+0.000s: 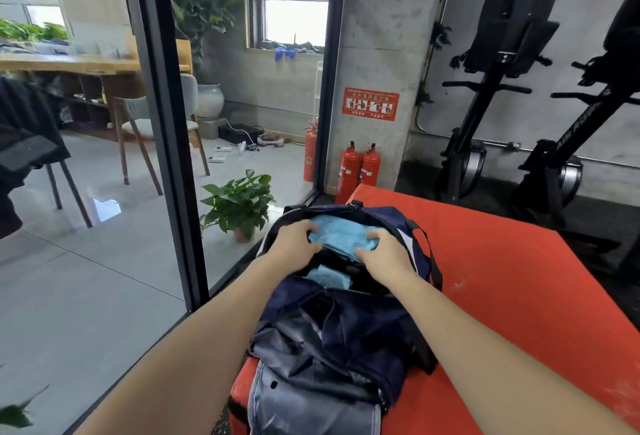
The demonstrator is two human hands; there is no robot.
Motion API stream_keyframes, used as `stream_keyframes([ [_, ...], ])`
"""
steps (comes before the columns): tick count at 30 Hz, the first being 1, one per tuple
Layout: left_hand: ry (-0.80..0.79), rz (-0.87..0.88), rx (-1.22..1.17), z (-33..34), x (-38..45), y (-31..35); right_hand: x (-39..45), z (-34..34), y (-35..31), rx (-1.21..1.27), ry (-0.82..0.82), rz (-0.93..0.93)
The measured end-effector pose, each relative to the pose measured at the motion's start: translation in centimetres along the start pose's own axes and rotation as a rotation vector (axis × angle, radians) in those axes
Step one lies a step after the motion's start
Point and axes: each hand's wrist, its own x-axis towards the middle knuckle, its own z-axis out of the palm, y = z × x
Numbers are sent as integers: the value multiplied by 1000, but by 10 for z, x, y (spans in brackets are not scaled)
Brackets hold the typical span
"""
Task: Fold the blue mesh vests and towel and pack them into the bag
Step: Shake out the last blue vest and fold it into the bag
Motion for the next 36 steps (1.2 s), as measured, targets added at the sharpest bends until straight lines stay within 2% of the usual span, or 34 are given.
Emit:
stream_keyframes([
  [4,-38,6,69,-3,0,-4,-1,-7,5,-30,-41,-14],
  [10,116,-53,243,-28,3,15,0,-32,-2,-140,116,-30],
  [19,275,93,375,-66,1,99,3,-115,-41,-200,327,-25],
  [26,339,177,364,-63,-10,125,-8,-146,-38,-230,450,-70],
  [28,285,165,360,-48,-15,116,-13,-144,-29,-254,418,-47],
  [32,133,74,420,-16,-23,83,-28,-122,0,-375,112,-19],
  [36,142,64,437,-14,-21,75,-36,-106,11,-264,2,-59],
])
